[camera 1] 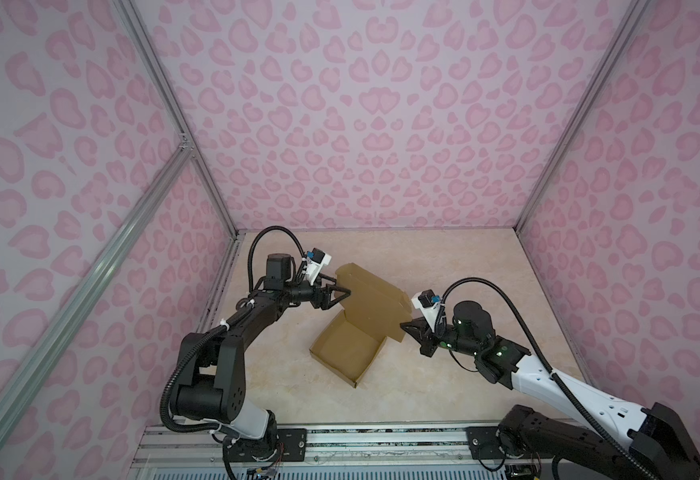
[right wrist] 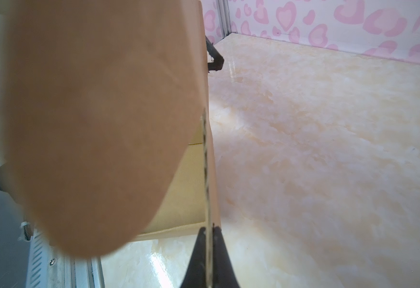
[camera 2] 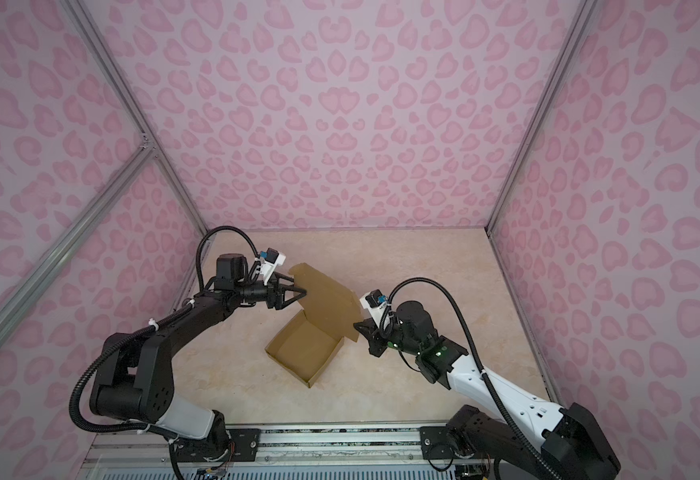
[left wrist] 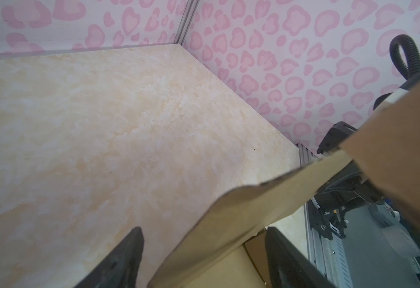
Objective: Fold the paper box
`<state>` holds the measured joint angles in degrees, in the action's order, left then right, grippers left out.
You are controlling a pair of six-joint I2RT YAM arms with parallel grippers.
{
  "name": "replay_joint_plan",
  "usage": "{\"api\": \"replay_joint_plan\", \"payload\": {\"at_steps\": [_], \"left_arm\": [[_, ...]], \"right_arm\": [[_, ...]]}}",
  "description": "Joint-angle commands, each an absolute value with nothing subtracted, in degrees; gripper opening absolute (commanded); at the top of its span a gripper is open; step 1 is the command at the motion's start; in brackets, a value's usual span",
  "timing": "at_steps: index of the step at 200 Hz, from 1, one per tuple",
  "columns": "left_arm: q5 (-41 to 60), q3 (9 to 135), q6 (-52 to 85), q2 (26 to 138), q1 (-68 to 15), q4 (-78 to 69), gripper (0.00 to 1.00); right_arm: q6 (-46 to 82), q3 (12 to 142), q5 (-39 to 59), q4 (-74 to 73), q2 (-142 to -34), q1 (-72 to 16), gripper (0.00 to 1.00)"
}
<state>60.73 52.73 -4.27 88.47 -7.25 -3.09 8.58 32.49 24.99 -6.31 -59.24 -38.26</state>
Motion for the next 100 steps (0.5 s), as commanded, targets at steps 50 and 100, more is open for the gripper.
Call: {"api": "replay_joint_plan", "payload": {"at_steps": [50,100], "left_arm": [[57.1,53.4,-3.1,87.0,-7.2,-3.8,0.41],[57.5,52.8,-1.3,87.2,-7.7,-4.0,0.28]], "right_arm": [[8.3,33.2,22.1,-5.9,-59.7,-38.3,0.00],[8.3,33.6,20.4,-5.5,-59.8,-38.2,0.00]]}}
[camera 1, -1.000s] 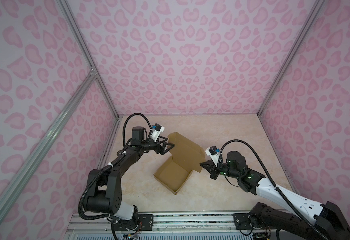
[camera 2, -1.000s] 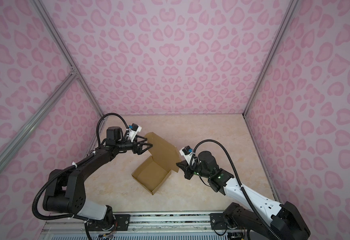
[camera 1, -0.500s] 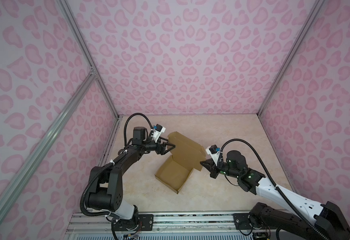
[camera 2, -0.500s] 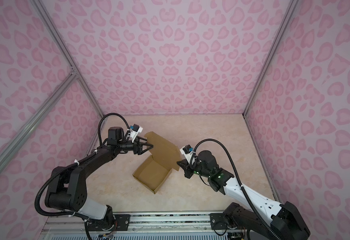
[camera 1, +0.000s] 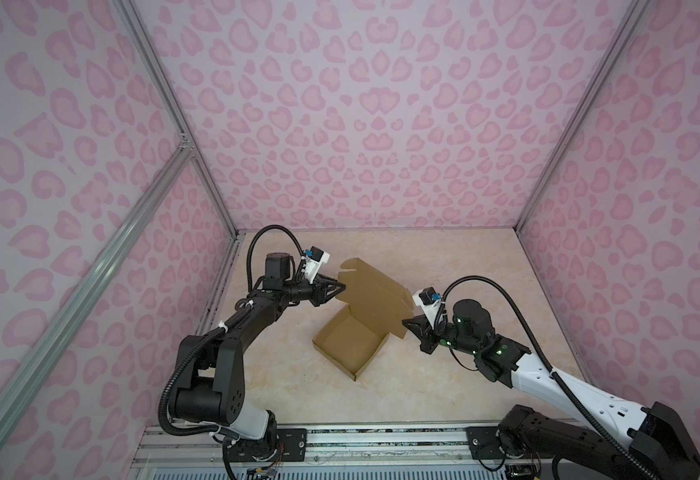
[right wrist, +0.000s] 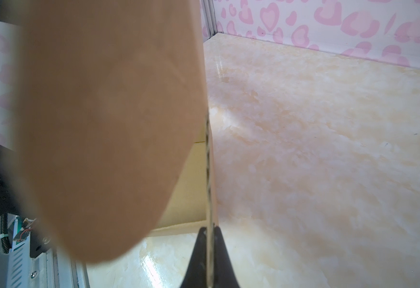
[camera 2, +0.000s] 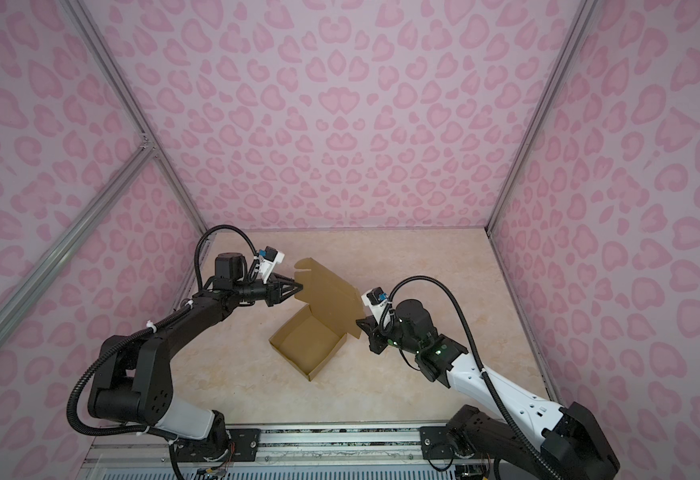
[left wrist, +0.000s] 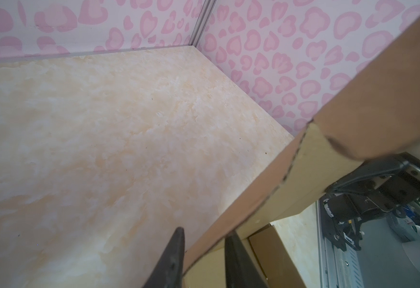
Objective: Fold the paper box
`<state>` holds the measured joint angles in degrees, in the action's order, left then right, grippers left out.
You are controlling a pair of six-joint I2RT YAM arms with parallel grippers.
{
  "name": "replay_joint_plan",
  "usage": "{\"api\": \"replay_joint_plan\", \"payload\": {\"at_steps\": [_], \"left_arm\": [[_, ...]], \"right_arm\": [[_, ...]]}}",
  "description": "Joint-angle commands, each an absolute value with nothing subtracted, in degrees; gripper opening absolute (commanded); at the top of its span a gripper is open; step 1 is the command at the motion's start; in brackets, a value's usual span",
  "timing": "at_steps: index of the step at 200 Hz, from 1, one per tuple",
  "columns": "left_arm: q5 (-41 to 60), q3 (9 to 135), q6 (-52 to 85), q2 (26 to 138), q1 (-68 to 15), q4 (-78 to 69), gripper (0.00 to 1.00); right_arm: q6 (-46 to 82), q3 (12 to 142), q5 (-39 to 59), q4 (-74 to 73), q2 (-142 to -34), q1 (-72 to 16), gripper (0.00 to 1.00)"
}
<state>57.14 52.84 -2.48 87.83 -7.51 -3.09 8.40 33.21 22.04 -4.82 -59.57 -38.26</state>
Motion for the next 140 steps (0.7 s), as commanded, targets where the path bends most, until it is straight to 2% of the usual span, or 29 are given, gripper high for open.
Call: {"api": "replay_joint_plan", "payload": {"at_steps": [1,70,94,140], "left_arm": [[57.5,52.8,-1.3,87.2,-7.7,-4.0,0.27],[54.1,49.9,0.8,86.0,-11.0,-5.0,0.16],[49.9,49.0,3.0,84.0,-12.2,-6.1,0.04],[35.9,43.5,8.4,77.6,-19.5,-12.0,0.04]], "right_arm": [[8.3,33.6,20.2,-5.5,-59.8,-38.3,0.00],[7.6,35.2,18.0,-4.7,-62.1,-38.3,0.00],[7.2,35.5,16.6,-4.7,-62.3,-38.2,0.00],[6.5,36.8,11.3,-3.5,-63.8,-38.3,0.00]]}}
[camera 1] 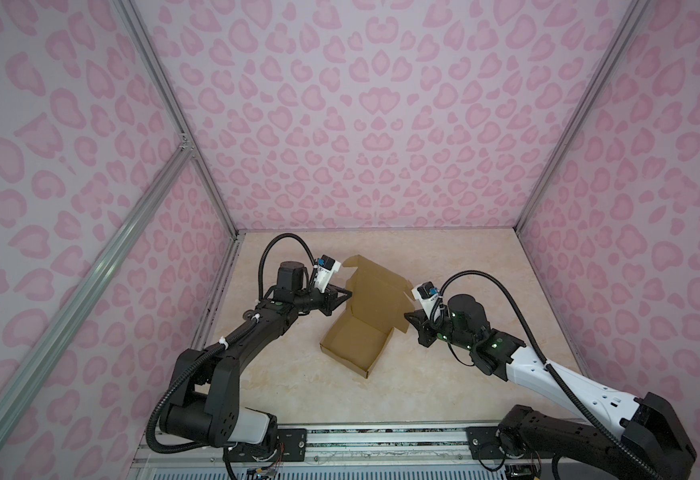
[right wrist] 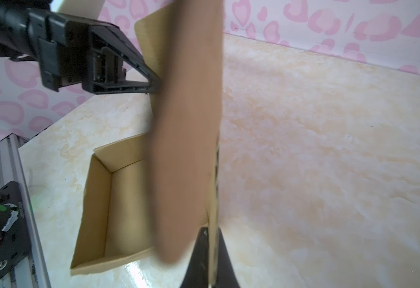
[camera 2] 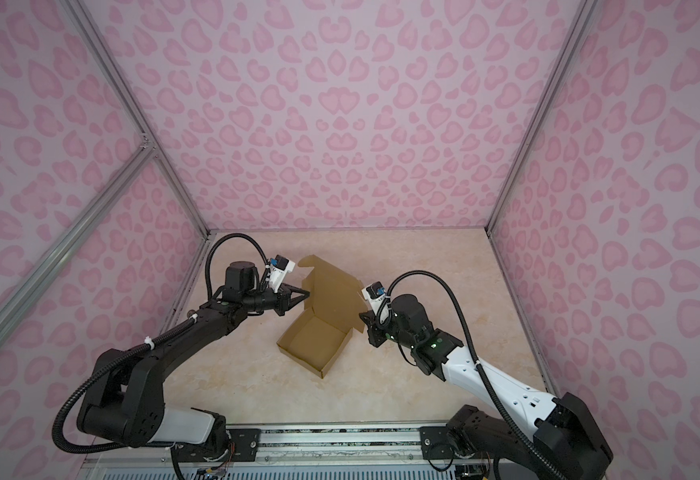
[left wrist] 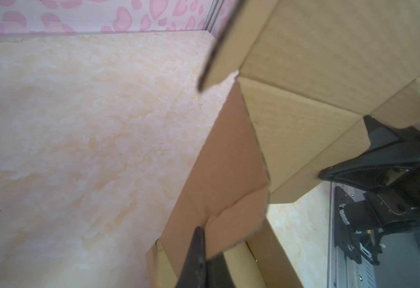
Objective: Fold the paper box
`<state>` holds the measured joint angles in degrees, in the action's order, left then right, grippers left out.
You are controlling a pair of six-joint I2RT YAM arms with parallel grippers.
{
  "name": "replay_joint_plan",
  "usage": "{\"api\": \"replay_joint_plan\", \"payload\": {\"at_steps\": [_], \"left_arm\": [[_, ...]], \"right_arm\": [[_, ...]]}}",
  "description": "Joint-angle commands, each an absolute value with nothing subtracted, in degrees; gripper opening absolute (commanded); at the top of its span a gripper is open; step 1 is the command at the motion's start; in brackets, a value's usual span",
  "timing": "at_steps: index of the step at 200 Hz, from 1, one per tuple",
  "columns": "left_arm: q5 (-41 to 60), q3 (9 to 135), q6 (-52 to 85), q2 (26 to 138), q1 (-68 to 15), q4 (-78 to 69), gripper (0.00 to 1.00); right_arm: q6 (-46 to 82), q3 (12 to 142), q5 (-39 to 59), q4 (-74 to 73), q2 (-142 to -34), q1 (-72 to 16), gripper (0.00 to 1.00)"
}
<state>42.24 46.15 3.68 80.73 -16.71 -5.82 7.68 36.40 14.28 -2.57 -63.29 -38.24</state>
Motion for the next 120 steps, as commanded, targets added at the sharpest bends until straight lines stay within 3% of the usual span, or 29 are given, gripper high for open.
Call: {"api": "replay_joint_plan", "payload": {"at_steps": [1,46,120], "left_arm": [[35.6,43.3,8.5,77.4,-19.7,-12.4,0.04],[21.6,33.4,14.9,68.6,-26.2,-22.5,0.04],[-14.6,25.8,17.4,62.3,-41.7,-23.6,0.04]], "right_arm": [[6.5,36.8,11.2,-3.5,-63.8,-38.3,0.00],[6.6,38.3,4.2,-1.9,-65.5,-38.5,0.00],[7.4,40.6,-12.4,-3.0,-69.1,-48.0,0.00]]}}
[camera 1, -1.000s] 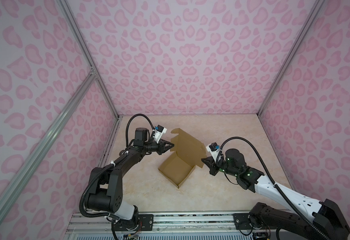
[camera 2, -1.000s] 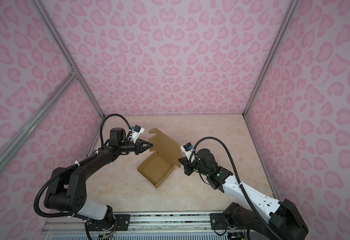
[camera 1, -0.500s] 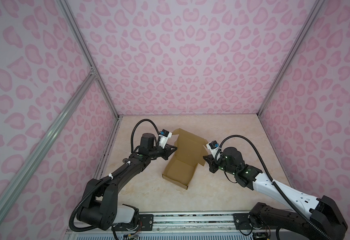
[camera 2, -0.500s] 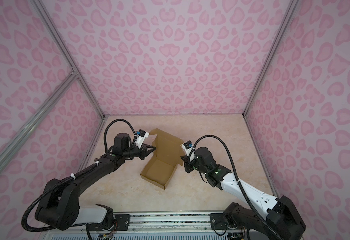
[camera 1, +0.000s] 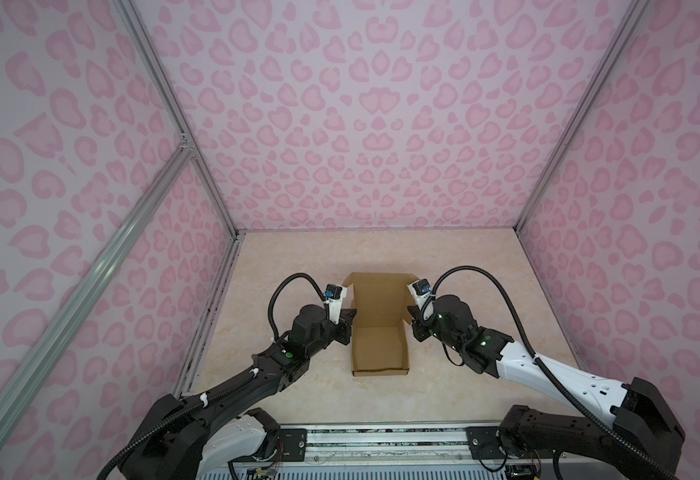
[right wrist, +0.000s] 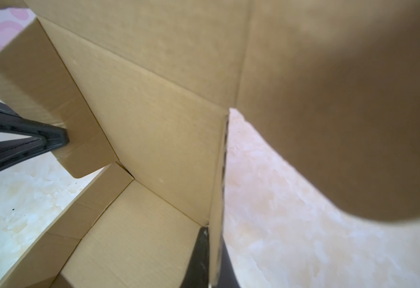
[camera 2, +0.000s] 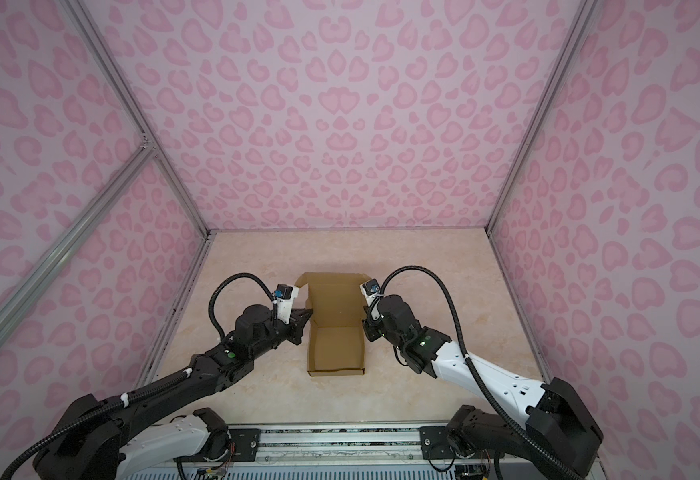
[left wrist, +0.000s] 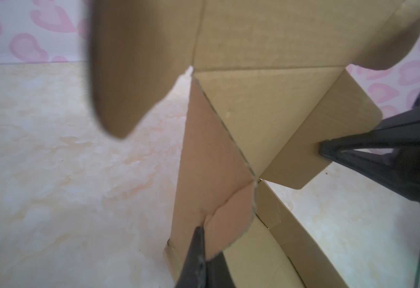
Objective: Fold the paper box
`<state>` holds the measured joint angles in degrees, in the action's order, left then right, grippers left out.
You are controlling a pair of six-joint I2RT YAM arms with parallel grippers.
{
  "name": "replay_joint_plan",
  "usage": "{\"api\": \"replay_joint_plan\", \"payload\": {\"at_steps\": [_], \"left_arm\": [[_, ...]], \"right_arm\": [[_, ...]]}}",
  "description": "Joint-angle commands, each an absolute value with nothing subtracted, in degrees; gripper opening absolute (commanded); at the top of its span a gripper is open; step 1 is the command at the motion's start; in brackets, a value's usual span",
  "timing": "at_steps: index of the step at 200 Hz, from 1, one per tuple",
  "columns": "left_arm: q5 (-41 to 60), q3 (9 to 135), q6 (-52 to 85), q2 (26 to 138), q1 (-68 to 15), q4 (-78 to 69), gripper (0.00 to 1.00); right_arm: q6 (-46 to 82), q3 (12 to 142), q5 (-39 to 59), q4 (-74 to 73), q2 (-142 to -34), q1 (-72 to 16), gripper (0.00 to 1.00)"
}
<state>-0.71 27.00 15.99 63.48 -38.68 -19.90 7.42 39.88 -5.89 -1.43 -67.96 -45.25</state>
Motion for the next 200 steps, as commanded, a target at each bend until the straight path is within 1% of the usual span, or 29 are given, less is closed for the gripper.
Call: {"api": "replay_joint_plan", "payload": {"at_steps": [1,26,52,72,123,200], "left_arm": [[-15.0,25.7,17.6,62.2,-41.9,-23.7,0.04],[-22.6,23.6,19.2,61.0,-45.7,-25.2,0.04],[-26.1,20.3,20.5,59.0,-48.7,-28.4,0.04],[-27.2,17.9,21.3,58.0,-49.9,-29.7,0.04],[-33.1,14.6,23.8,58.8,-54.2,-31.8,0.04],[-44.4,15.5,28.9,65.5,-61.6,-34.7,0.04]], "right_arm": [[7.4,40.6,-12.6,-3.0,-69.2,-48.1,0.00],[9.7,39.3,-16.0,-4.7,-70.0,-49.8,0.00],[11.4,38.5,-23.7,-5.2,-70.7,-52.4,0.00],[14.3,38.8,-27.5,-4.2,-71.7,-52.7,0.00],[17.7,39.3,-29.7,-5.2,-74.6,-55.4,0.00],[20.1,36.8,-34.0,-6.5,-74.3,-60.0,0.00]]}}
